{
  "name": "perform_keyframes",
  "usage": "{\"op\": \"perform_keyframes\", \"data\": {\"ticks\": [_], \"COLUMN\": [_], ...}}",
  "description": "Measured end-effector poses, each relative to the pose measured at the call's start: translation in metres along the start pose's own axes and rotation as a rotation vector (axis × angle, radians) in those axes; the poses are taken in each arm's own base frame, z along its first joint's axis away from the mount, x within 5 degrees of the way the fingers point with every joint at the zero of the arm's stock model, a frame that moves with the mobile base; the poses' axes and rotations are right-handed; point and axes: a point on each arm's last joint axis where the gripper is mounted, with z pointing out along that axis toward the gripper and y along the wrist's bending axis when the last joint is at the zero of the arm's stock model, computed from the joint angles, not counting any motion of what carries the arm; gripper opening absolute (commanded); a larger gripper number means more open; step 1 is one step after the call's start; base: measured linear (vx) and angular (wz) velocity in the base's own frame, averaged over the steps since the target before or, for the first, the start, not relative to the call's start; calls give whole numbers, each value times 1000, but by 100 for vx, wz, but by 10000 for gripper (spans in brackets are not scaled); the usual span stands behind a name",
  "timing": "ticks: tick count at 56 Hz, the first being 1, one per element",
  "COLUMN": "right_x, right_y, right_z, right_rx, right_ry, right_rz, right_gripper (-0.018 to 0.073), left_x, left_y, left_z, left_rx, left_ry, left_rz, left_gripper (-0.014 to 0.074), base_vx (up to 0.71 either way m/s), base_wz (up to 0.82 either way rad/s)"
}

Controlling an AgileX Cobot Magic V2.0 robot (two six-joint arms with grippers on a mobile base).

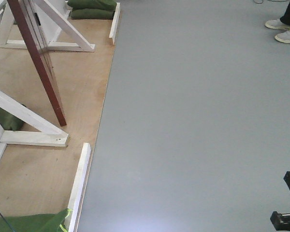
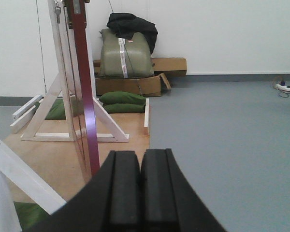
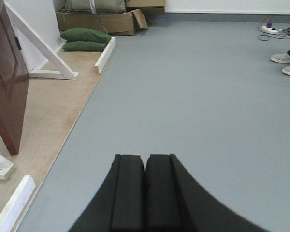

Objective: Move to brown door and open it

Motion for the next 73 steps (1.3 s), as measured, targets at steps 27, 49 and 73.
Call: {"op": "perform_keyframes", "data": {"ticks": [27,49,73], "right_x": [0,0,0], "right_y": [0,0,0], "right_z": [0,0,0], "right_rx": [0,0,0], "right_ry": [0,0,0], "right_rz": [0,0,0], "right_gripper": [0,0,0], "left_x": [0,0,0], "left_y": [0,0,0], "left_z": [0,0,0], "left_rx": [0,0,0], "left_ry": [0,0,0], "left_rz": [0,0,0], "left_gripper": [146,146,146], "base_vx": [32,37,36], "base_wz": [10,-8,-13]}}
